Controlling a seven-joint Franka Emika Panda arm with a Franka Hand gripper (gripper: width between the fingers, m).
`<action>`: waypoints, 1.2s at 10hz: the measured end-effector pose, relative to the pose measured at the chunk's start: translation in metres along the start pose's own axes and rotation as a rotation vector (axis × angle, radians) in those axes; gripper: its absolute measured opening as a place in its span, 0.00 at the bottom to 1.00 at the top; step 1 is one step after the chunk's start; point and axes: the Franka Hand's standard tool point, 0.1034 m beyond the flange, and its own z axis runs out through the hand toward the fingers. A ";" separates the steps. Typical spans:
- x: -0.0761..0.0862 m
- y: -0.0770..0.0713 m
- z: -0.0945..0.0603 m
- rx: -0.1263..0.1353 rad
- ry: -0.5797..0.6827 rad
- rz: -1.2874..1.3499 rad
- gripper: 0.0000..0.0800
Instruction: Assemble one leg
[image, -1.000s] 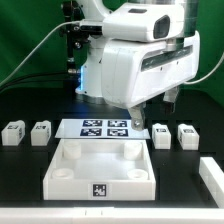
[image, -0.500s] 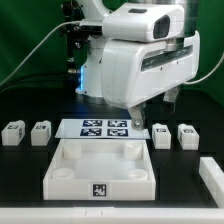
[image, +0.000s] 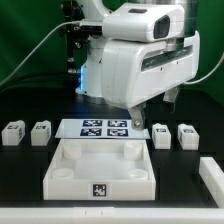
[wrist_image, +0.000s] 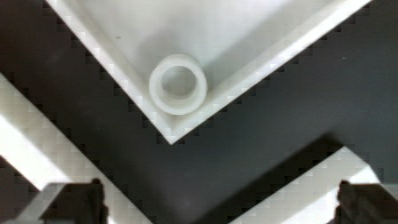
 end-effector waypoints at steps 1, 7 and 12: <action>-0.002 -0.001 0.000 -0.004 0.003 -0.025 0.81; -0.096 -0.052 0.039 -0.002 0.005 -0.686 0.81; -0.118 -0.056 0.090 0.040 0.015 -0.642 0.81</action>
Offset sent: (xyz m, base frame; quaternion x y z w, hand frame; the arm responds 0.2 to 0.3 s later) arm -0.0856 -0.0294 -0.0110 -0.0002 0.0336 -0.3641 0.9307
